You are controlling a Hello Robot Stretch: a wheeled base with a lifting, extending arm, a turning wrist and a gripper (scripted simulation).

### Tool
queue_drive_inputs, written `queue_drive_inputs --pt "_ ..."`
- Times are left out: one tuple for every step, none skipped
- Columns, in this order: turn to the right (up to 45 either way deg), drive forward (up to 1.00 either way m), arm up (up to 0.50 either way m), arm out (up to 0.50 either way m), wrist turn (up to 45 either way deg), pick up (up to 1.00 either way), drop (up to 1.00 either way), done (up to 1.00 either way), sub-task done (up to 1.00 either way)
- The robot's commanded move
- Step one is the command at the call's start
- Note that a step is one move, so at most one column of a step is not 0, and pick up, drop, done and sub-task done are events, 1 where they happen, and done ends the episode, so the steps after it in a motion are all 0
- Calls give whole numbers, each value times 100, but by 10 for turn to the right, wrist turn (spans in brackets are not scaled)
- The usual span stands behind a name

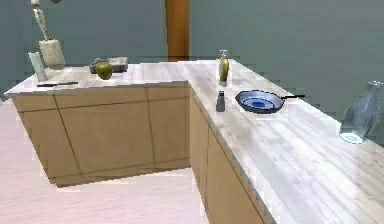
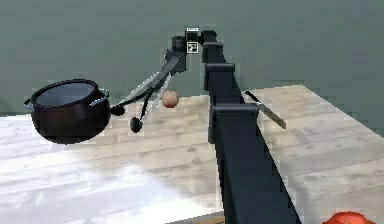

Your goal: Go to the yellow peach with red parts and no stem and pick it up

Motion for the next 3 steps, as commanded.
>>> queue_drive_inputs --pt "0 0 0 0 450 0 0 0 0" --pt "0 0 0 0 450 0 0 0 0" --pt "0 0 0 0 270 0 0 0 0"
